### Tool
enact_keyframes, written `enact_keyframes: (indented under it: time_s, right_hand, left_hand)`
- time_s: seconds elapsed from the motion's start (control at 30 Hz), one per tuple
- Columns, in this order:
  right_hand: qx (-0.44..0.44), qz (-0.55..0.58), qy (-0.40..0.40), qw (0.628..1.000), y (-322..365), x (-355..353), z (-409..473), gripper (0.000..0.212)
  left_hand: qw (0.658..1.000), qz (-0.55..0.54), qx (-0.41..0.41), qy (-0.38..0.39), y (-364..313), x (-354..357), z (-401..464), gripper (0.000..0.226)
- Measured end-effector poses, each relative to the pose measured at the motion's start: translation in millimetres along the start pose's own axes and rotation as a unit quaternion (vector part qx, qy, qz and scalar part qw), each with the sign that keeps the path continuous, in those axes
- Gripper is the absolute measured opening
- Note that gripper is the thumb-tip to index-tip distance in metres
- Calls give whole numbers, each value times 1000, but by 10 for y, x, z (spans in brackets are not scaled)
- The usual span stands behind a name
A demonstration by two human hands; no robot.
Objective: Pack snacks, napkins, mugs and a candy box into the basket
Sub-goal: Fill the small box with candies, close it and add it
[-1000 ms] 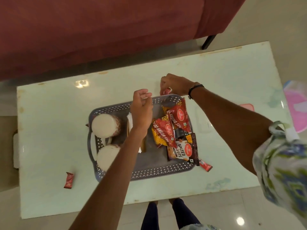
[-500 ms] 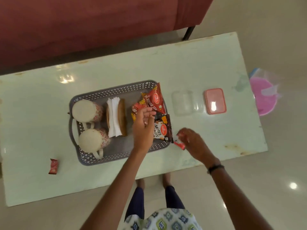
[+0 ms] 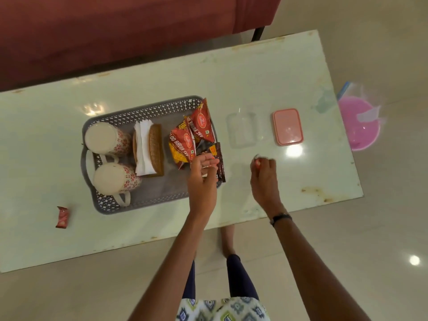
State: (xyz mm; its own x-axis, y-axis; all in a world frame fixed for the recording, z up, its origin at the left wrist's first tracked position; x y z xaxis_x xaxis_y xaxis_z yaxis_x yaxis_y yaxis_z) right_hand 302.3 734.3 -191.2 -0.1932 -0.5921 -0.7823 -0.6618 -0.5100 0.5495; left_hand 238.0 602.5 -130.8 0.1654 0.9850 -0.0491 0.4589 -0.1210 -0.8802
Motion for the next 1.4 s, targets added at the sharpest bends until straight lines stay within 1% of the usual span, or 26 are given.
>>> enact_keyframes:
  time_s: [0.07,0.2,0.3,0.37,0.47,0.6,0.67,0.73,0.83,0.93,1.0,1.1,1.2,1.27,1.33,1.4]
  right_hand:
    - [11,28,-12,999,162,-149,260,26]
    - [25,69,11,997,288,-212,666,32]
    - [93,103,22,990,226,-258,743,36]
    - [115,114,19,987,226,-310,759,36]
    - [86,91,20,992,326,-358,825,37]
    - [69,63,31,995,481,-417,852,57]
    - [71,55,15,996,523,-462,782,58]
    - [61,65,-2,996,619,-496,681,52]
    - [-6,86,4,996,1055,-494,496,41]
    - [-105,115,61,986,1699,-305,329,28]
    - [-173,96,107,974,2124,-57,253,30]
    - [-264,64,185,945,2751,415,146,33]
    - [-340,9,227,913,3286,948,38,33]
    - [-387,-54,248,887,3593,1307,24,34]
    - [-447,-163,244,845,3845,1633,84,34]
    - [-480,-280,243,795,4035,1918,171,36]
  left_hand:
    - [1000,-8,-5,-1,-44,57,-6,21]
    - [1000,-21,0,0,-121,131,-2,21]
    - [1000,-28,0,-2,-129,123,10,22]
    - [999,-33,-1,-4,-121,101,15,21]
    - [999,-40,-3,-12,-122,53,4,19]
    - [998,-57,-8,-23,-119,-90,-8,17]
    - [997,-65,-9,-29,-135,-189,0,17]
    - [996,-87,-6,-35,-185,-302,3,18]
    - [992,-106,3,-66,-277,-548,40,20]
    - [987,-117,10,-109,-353,-891,109,20]
    - [981,-127,20,-147,-391,-1174,165,20]
    - [971,-127,34,-201,-353,-1700,232,21]
    - [962,-86,24,-257,-179,-2295,261,22]
    - [954,-66,6,-292,-35,-2678,291,22]
    - [950,-37,-8,-310,101,-3004,325,22]
    - [948,-9,-21,-316,240,-3291,362,23]
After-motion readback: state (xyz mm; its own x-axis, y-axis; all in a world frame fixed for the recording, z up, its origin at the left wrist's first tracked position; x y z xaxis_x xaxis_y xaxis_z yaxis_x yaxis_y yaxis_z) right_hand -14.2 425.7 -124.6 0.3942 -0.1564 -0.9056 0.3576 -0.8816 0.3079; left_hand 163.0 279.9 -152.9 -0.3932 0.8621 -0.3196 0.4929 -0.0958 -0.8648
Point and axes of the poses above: each hand's wrist, its own z-axis towards the middle knuckle, its own x-axis out of the palm, y = z × x, the point moved 1 cm from there along z, towards the middle knuckle, and after that the axes turned 9 degrees about -z, right-handed, at the moved point
